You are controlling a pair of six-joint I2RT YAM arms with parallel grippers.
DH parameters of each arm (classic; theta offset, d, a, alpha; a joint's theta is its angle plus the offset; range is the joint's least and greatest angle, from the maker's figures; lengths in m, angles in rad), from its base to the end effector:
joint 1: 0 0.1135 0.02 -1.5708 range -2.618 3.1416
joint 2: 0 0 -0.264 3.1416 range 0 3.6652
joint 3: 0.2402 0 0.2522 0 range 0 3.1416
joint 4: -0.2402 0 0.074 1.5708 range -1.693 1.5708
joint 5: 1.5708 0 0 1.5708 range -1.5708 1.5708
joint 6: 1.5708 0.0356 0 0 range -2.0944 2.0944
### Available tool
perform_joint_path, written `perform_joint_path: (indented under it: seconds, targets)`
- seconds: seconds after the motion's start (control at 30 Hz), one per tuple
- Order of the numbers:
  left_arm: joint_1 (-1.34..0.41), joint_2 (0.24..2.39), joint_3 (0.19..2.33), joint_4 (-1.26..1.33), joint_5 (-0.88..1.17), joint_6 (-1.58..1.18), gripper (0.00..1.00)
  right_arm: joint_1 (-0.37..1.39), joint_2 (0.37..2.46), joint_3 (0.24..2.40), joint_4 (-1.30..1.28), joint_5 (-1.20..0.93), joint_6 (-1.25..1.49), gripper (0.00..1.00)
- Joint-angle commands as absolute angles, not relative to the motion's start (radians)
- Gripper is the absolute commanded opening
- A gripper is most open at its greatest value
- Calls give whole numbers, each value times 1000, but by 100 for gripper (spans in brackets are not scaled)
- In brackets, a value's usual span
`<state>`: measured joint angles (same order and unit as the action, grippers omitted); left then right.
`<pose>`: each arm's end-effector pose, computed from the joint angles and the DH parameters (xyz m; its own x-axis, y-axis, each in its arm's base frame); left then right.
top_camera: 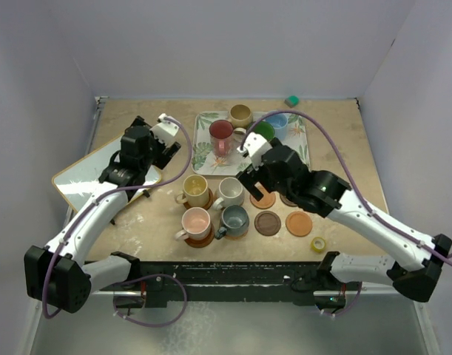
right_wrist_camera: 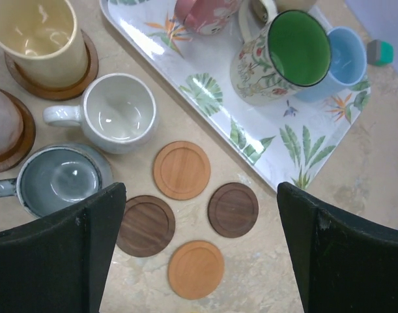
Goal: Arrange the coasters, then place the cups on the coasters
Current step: Place the cup on the coaster, then pick up the cup from the tray.
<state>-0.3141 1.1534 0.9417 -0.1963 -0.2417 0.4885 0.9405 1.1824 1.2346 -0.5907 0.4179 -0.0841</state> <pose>0.2544 -0.0737 0.3189 -0.2905 0.5735 -0.7660 0.2575 0.8178 0.5146 0.1608 0.1959 0.3759 -0.2564 -0.4817 -0.8380 -0.5565 0.7824 -0.2795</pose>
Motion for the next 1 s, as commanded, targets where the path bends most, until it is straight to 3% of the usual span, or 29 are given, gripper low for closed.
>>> perform_joint_path:
  seconds: [0.0, 0.5, 0.97]
  targets:
    - [-308, 1134, 1006, -206, -179, 409, 100, 859, 1071, 1223, -501, 281, -169, 100]
    - [-308, 1090, 1031, -302, 26, 306, 100, 525, 1180, 1295, -436, 144, -183, 100]
    - [-309, 1076, 1028, -297, 135, 285, 100, 310, 1491, 1474, -464, -50, -154, 100]
